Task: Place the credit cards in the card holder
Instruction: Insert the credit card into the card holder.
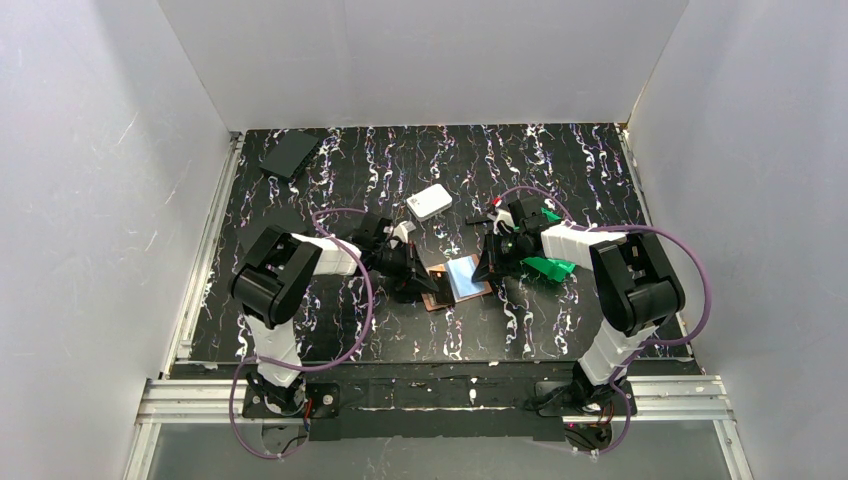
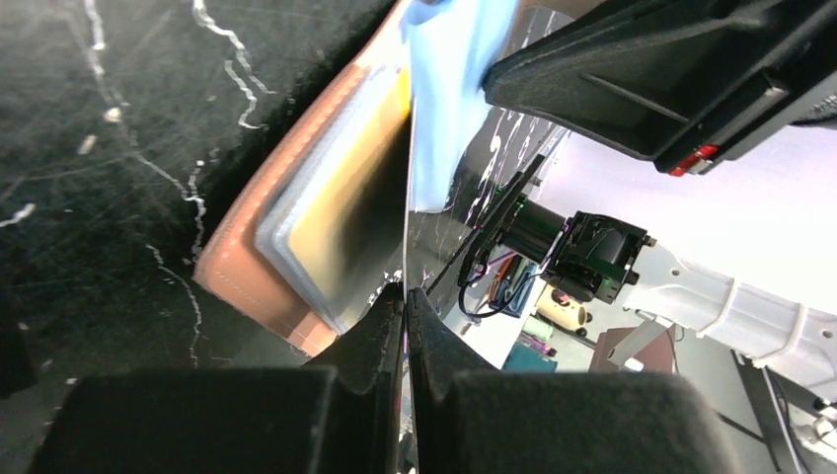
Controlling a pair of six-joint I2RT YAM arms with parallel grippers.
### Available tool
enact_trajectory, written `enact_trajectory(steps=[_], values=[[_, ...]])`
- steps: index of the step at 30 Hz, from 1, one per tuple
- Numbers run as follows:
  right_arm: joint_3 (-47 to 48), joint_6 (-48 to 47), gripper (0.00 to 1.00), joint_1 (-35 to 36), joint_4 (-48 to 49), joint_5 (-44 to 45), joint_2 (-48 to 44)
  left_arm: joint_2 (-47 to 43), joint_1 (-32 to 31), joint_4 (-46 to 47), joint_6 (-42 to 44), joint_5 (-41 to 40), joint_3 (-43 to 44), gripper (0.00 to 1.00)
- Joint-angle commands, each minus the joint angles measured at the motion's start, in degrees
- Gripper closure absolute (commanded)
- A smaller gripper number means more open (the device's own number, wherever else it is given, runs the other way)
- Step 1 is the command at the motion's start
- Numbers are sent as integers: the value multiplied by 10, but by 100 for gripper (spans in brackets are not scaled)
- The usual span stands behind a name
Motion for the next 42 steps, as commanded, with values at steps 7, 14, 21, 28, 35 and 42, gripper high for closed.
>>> enact_trajectory(steps=[7, 14, 21, 28, 35, 42], values=[[-2, -22, 93, 3, -12, 42, 28, -46, 3, 33, 29, 32, 2, 100], [-2, -23, 93, 3, -15, 42, 28, -23, 4, 39, 11, 28, -8, 100], [-4, -26, 93, 3, -17, 42, 28, 4, 10, 41, -6, 32, -17, 100], [-5, -24, 94, 3, -14, 39, 33, 7, 10, 56, 1, 42, -9, 100], [-5, -24, 94, 3, -13, 39, 35, -1, 10, 77, -5, 53, -5, 100], [-1, -24, 94, 3, -14, 36, 36, 4, 9, 86, -9, 61, -3, 100]])
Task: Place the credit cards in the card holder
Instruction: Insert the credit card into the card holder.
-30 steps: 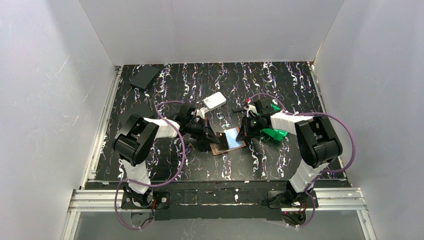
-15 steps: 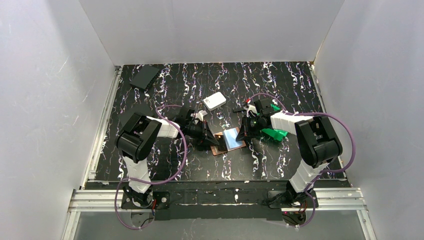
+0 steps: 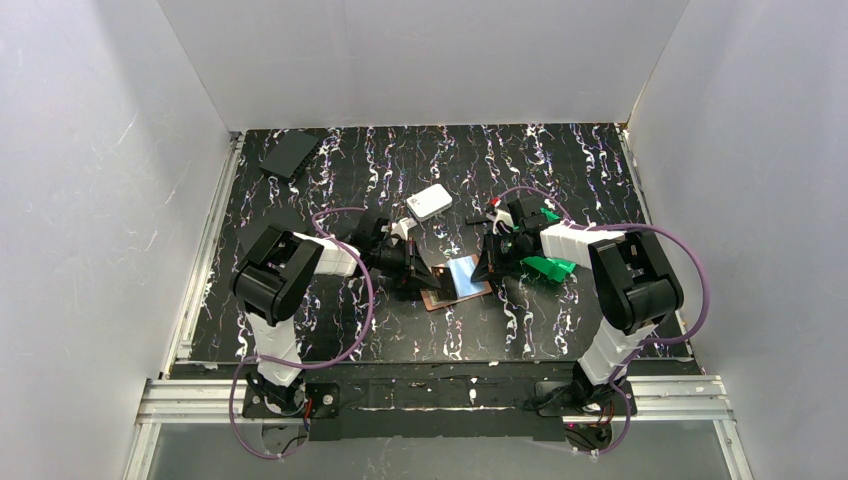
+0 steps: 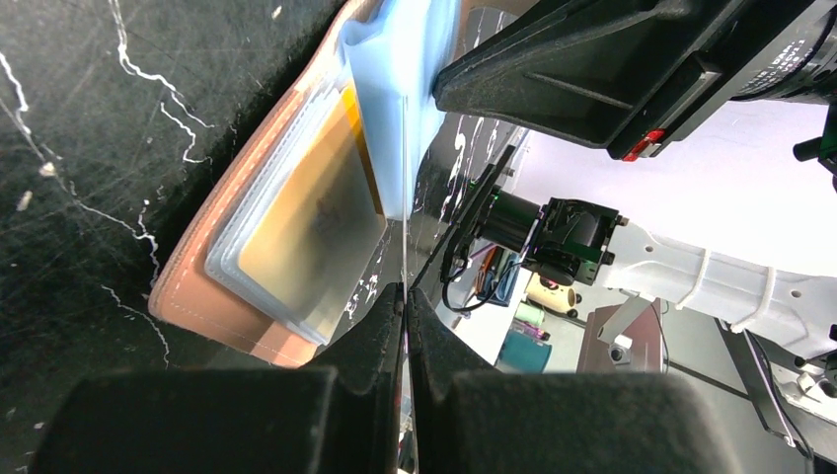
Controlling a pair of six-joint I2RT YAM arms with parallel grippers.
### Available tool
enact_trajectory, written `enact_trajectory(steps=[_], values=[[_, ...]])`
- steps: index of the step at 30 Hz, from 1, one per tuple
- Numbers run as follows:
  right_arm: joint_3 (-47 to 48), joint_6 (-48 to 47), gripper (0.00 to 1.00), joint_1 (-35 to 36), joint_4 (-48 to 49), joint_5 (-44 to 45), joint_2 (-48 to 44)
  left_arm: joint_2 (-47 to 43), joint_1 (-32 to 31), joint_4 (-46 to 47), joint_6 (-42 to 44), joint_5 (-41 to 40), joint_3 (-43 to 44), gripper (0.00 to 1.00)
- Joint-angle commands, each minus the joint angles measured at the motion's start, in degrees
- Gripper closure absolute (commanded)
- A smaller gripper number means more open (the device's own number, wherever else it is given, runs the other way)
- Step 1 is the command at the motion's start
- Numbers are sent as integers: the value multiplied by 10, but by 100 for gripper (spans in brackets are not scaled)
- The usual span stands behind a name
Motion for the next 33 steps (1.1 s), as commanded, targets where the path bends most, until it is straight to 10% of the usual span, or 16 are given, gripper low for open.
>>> enact_trajectory(steps=[1, 33], values=[[-4, -23, 94, 4, -15, 47, 29, -2, 1, 11, 0, 22, 8, 100], [-9, -35, 95, 3, -18, 43, 35, 43, 21, 40, 13, 17, 36, 100]])
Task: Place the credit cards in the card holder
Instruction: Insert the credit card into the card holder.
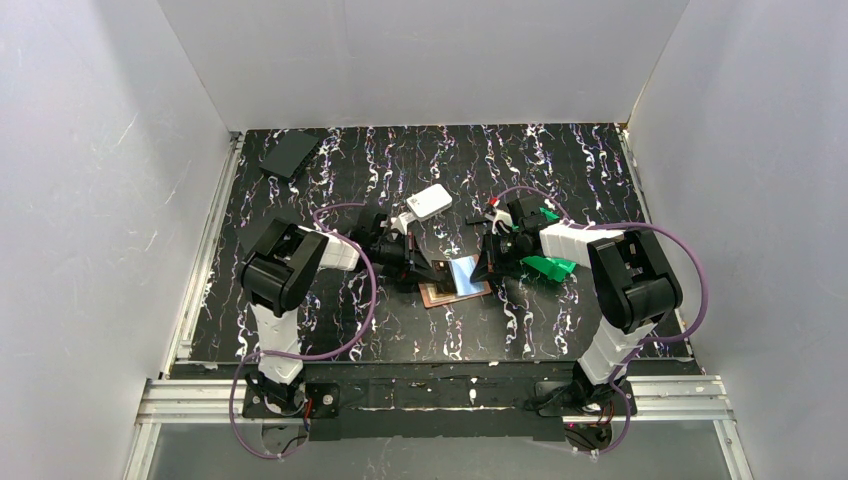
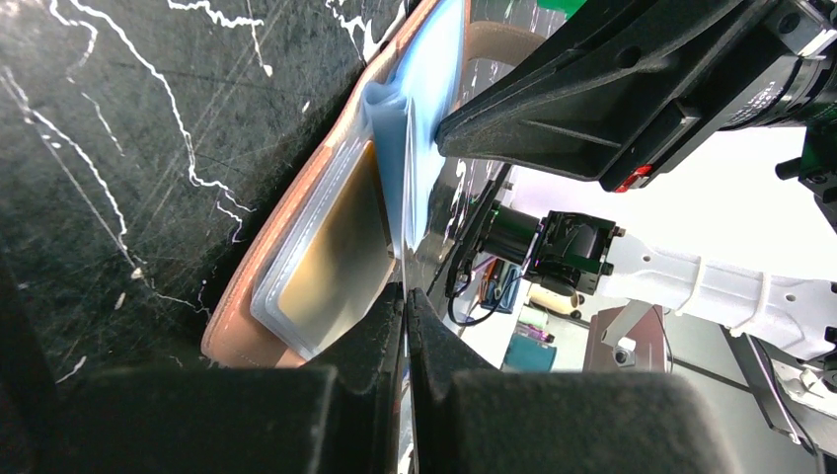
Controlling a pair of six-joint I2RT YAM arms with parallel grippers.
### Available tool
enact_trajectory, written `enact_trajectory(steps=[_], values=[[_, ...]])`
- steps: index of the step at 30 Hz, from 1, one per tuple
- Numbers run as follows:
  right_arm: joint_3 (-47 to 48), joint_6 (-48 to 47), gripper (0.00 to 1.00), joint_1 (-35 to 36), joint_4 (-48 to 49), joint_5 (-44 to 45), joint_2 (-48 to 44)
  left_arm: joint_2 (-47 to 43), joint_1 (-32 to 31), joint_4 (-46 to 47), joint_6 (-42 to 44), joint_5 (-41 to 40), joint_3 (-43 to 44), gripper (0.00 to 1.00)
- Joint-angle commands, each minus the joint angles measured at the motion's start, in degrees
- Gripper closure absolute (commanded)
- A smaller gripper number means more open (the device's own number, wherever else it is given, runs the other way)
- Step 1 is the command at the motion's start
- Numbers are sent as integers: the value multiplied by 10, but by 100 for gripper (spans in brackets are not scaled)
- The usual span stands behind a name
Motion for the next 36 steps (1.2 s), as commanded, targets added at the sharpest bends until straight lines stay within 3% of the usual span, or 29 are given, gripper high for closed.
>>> enact_trajectory(steps=[1, 16, 23, 26, 29, 33, 36], values=[[-13, -26, 95, 3, -16, 51, 30, 3, -1, 15, -4, 2, 8, 100], [-16, -15, 95, 4, -12, 50, 15, 35, -42, 58, -34, -26, 22, 100], [3, -9, 85, 1, -43, 63, -27, 13, -46, 45, -51, -75, 14, 99], [10, -10, 83, -4, -54, 63, -40, 1, -46, 1, -43, -80, 20, 80], [16, -14, 82, -6, -65, 62, -46, -20, -46, -52, -22, -89, 24, 67], [17, -20, 81, -6, -69, 60, -42, -52, -46, -136, 26, -112, 44, 54], [15, -21, 80, -6, -65, 51, -38, -61, -48, -252, 85, -150, 86, 50]])
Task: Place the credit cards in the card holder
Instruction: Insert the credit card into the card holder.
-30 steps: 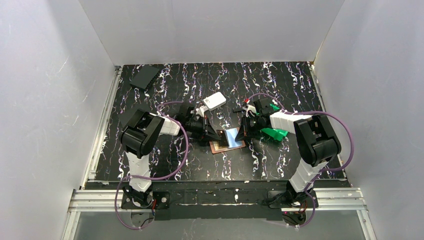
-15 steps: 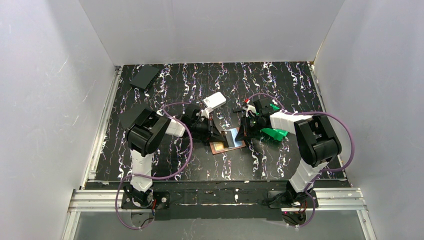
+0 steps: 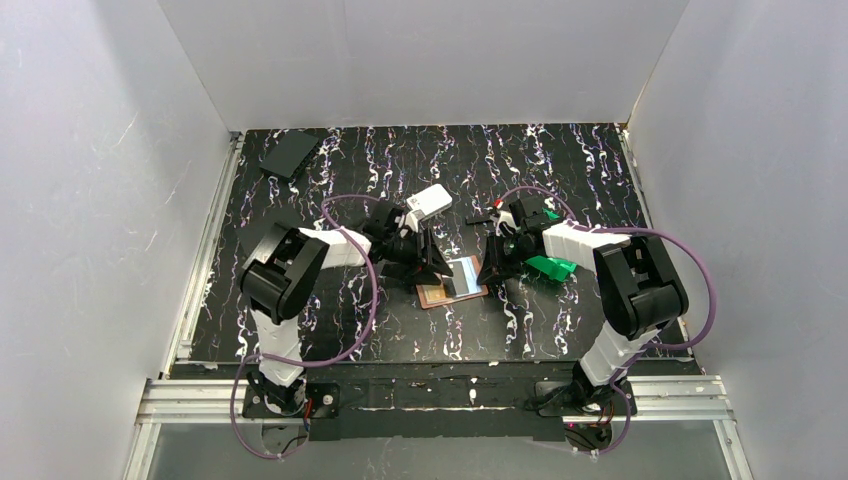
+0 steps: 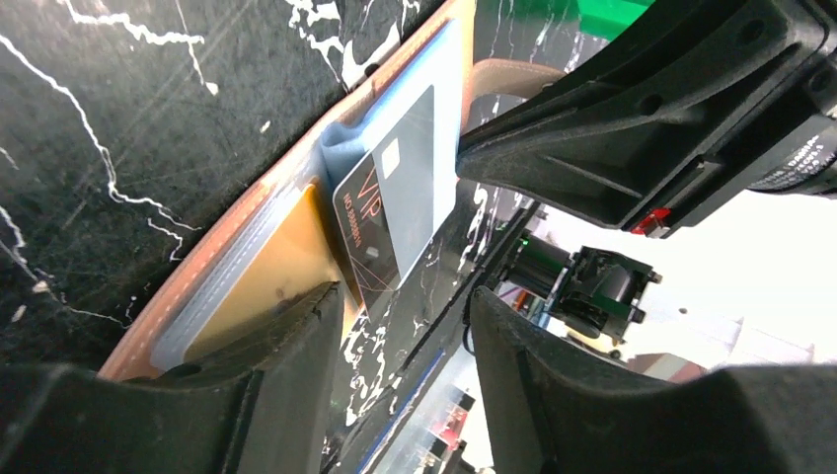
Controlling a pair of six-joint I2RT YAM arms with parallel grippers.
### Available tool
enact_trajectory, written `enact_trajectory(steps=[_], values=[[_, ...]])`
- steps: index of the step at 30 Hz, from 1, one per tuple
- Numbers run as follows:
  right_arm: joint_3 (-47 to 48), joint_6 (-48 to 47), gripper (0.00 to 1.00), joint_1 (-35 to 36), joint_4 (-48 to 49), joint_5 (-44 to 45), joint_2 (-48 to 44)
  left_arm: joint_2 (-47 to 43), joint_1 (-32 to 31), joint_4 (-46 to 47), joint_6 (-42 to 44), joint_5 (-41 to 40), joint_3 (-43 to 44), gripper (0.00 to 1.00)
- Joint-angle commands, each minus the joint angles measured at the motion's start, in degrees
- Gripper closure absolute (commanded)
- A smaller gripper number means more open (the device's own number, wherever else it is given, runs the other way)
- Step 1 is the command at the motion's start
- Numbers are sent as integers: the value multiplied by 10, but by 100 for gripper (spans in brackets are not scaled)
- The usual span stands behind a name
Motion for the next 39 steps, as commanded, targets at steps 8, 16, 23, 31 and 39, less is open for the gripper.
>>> enact_trajectory(steps=[8, 16, 23, 31, 39], values=[[16, -12, 73, -2, -6, -14, -12, -38, -6, -213, 111, -65, 70, 56], [10, -7, 71, -2, 5, -29, -9, -1, -17, -203, 110, -50, 98, 66], [10, -6, 71, -2, 7, -31, -5, 26, -32, -199, 104, -49, 113, 81], [6, -7, 72, -1, 10, -35, -3, 49, -38, -192, 103, -45, 139, 87], [6, -3, 73, -1, 13, -36, -9, 75, -55, -192, 100, -38, 180, 95]])
